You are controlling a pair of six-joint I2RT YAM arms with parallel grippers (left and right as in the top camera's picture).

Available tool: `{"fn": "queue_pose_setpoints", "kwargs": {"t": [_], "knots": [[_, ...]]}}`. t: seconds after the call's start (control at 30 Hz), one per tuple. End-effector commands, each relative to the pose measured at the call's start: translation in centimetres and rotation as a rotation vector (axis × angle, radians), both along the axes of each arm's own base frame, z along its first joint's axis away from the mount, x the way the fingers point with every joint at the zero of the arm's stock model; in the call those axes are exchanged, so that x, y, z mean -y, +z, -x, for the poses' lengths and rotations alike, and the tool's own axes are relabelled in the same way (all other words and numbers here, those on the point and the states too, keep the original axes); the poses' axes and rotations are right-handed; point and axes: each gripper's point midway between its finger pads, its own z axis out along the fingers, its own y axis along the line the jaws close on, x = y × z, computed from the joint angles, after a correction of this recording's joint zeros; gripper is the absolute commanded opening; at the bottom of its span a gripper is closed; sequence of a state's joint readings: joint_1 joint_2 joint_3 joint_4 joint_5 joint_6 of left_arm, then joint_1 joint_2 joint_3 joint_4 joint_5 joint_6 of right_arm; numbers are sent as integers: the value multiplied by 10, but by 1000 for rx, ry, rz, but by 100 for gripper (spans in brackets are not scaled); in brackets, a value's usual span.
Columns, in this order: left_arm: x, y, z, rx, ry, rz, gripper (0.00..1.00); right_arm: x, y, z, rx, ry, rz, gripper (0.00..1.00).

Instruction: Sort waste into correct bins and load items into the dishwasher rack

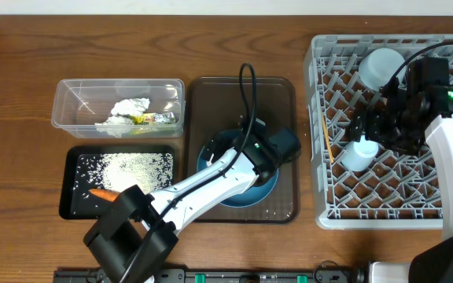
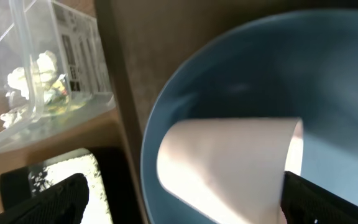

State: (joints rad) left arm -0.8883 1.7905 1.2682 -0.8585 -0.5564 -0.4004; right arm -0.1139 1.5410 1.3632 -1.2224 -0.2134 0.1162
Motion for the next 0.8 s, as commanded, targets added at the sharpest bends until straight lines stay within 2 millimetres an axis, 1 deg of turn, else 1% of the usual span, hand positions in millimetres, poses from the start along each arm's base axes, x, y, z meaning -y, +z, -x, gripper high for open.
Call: {"fn": "queue_pose_setpoints", "kwargs": {"t": [0.0,0.17,0.3,0.53,0.6,0.7,0.77], "knots": [[2,-4,4,-17,13,21,98,2,5,-4,19,-1,-8,99],[-2,-5,7,-32,13,2,100,2,5,-4,19,-1,-8,99],[-6,-10,9,-39,13,-11,94,2,5,-4,19,-1,-8,99],[-21,-21,15,-41,15,-70,93,2,5,-4,19,-1,-8,99],[-23,-22,17,-46,15,-77,91,2,5,-4,19,-1,-8,99],[-26,-19,14,-23,17,-100,84,2,5,-4,19,-1,-8,99],[-28,-16,10,2,22,-115,83,2,5,-4,19,-1,-8,99]]}}
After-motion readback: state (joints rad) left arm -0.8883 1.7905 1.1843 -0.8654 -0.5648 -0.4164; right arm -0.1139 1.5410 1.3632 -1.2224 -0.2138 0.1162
